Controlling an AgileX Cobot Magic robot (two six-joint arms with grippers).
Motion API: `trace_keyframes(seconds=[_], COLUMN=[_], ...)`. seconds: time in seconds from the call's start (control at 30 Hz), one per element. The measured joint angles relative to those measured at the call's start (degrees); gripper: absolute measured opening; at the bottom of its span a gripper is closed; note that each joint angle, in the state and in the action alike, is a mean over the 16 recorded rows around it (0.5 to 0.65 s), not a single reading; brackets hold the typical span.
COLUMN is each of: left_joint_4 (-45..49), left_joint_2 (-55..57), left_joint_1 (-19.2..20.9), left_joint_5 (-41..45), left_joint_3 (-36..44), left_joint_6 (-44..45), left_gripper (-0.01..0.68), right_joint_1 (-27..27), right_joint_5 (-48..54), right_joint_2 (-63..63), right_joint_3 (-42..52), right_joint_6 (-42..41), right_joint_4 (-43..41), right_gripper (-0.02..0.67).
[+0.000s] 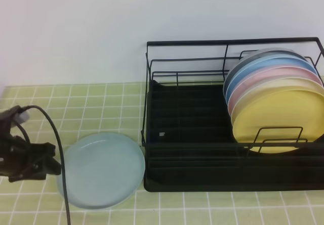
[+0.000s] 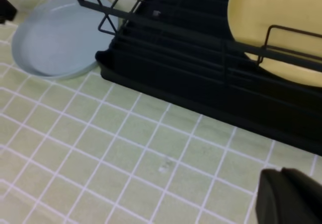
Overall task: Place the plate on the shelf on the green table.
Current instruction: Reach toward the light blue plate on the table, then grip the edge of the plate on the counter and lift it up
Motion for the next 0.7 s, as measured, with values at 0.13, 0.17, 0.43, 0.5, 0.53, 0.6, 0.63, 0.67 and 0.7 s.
trace_keyframes(seconds=[0.13,0.17,0.43,0.5,0.53,0.6,0.63,0.67,0.7], left_joint_4=[-2.53,-3.16,-9.40,-10.56,-11.03,-11.88,-12.20,-12.50,-12.75], left_joint_2=[3.04,3.70,7.20,7.63,7.79,7.95,8.02,8.07,8.10], left_joint_1=[0.00,0.00,0.04,0.05,0.06,0.07,0.08,0.08,0.09], left_joint_5=[-1.30,-1.54,-2.47,-2.53,-2.54,-2.57,-2.58,-2.60,-2.62], left_joint_3=[-0.01,-0.03,-0.13,-0.15,-0.16,-0.18,-0.20,-0.19,-0.18], left_joint_6=[2.32,3.03,9.05,10.26,10.78,11.64,11.99,12.27,12.51], left_gripper=[0.313,0.312,0.227,0.188,0.168,0.129,0.110,0.090,0.071], right_joint_1=[0.00,0.00,0.00,0.00,0.00,0.00,0.00,0.00,0.00], right_joint_5=[0.36,0.44,0.80,0.83,0.85,0.86,0.87,0.87,0.87], right_joint_2=[0.00,0.00,0.00,0.00,0.00,0.00,0.00,0.00,0.00], right_joint_3=[0.00,0.00,0.00,0.00,0.00,0.00,0.00,0.00,0.00], right_joint_6=[0.00,0.00,0.00,0.00,0.00,0.00,0.00,0.00,0.00], right_joint_4=[0.37,0.44,0.63,0.64,0.64,0.64,0.64,0.64,0.64], right_gripper=[-0.004,-0.004,-0.004,-0.004,-0.004,-0.004,-0.004,-0.004,-0.004])
